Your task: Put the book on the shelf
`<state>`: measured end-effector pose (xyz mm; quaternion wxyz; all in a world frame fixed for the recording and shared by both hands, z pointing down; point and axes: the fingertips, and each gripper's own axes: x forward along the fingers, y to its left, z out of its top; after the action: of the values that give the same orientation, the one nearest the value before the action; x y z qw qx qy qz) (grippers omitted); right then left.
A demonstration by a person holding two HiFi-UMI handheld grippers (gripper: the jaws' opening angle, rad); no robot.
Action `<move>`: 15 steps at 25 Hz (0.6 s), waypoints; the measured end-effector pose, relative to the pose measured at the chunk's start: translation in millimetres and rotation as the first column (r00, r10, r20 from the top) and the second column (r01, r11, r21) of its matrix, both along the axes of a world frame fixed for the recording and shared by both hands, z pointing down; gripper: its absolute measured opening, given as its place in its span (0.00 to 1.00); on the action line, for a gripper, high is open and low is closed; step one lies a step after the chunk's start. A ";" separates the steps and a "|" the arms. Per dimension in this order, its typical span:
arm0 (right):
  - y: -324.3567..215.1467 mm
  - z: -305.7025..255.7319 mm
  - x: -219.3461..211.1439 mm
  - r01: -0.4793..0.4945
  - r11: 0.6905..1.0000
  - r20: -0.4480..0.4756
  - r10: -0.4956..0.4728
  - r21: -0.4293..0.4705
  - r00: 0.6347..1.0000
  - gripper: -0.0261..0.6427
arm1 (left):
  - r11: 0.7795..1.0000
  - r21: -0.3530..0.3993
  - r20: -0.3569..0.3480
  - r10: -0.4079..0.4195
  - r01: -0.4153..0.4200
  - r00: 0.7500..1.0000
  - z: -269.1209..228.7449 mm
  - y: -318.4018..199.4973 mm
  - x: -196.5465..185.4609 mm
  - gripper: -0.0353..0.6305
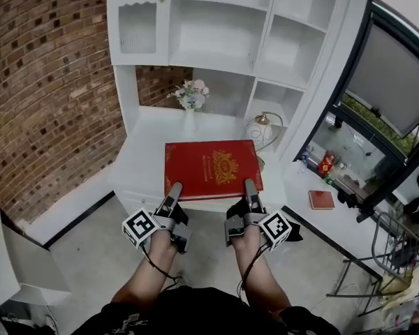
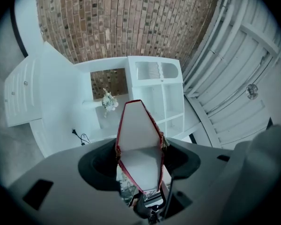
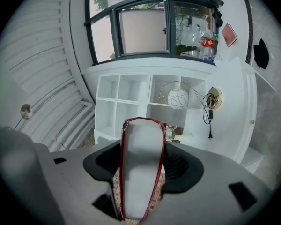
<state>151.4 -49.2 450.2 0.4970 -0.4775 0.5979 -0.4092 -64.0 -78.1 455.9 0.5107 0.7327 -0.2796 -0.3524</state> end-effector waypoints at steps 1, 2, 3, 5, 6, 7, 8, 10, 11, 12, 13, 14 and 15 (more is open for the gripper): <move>-12.0 -1.0 -4.7 -0.007 1.000 -0.001 0.007 0.002 1.000 0.44 | 1.000 0.000 0.004 0.003 -0.003 1.000 -0.1 -13.4 -4.9 0.46; -23.5 -1.8 -9.1 -0.014 1.000 -0.003 0.014 0.003 1.000 0.44 | 1.000 0.007 -0.002 0.009 -0.009 1.000 -1.8 -26.3 -9.1 0.46; -34.2 -2.7 -13.0 -0.021 1.000 -0.005 0.021 0.003 1.000 0.44 | 1.000 0.014 -0.012 0.018 -0.017 1.000 -3.8 -38.5 -12.3 0.46; -52.2 -4.3 -19.0 -0.038 0.999 -0.005 0.038 0.006 0.999 0.44 | 0.999 0.017 -0.021 0.035 -0.035 0.999 -5.9 -59.8 -17.1 0.46; -59.5 -4.8 -21.7 -0.046 0.999 -0.004 0.046 0.008 0.999 0.44 | 0.999 0.019 -0.022 0.044 -0.043 0.999 -6.6 -68.8 -19.2 0.46; -65.9 -5.0 -24.0 -0.053 0.999 -0.005 0.054 0.009 0.999 0.44 | 0.998 0.023 -0.025 0.052 -0.051 0.998 -7.4 -76.9 -20.9 0.46; -71.9 -4.9 -25.7 -0.060 0.998 -0.005 0.060 0.010 0.998 0.44 | 0.998 0.029 -0.031 0.060 -0.060 0.998 -8.6 -84.6 -21.8 0.46; -82.9 -4.0 -26.9 -0.073 0.997 -0.005 0.073 0.007 0.997 0.44 | 0.996 0.043 -0.055 0.082 -0.079 0.995 -12.8 -98.1 -20.3 0.46; -87.4 -3.2 -26.5 -0.079 0.997 -0.006 0.079 0.006 0.997 0.44 | 0.995 0.044 -0.060 0.090 -0.087 0.994 -12.7 -103.4 -19.1 0.46; -91.3 -2.1 -25.5 -0.086 0.996 -0.009 0.086 0.006 0.996 0.44 | 0.995 0.037 -0.056 0.095 -0.093 0.994 -10.1 -108.0 -18.2 0.46; -94.9 -0.9 -24.5 -0.092 0.996 -0.012 0.092 0.006 0.996 0.44 | 0.995 0.026 -0.045 0.097 -0.096 0.994 -5.9 -112.4 -17.9 0.46; -98.9 0.0 -23.6 -0.096 0.995 -0.015 0.096 0.007 0.995 0.44 | 0.995 0.018 -0.038 0.098 -0.097 0.994 -2.7 -116.9 -17.5 0.46; -103.5 0.5 -22.9 -0.099 0.995 -0.017 0.099 0.007 0.995 0.44 | 0.995 0.019 -0.045 0.101 -0.100 0.994 -2.4 -121.7 -16.5 0.46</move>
<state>128.5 -152.7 450.7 0.5131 -0.5083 0.5790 -0.3782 -80.5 -199.8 453.5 0.5278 0.7419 -0.2275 -0.3452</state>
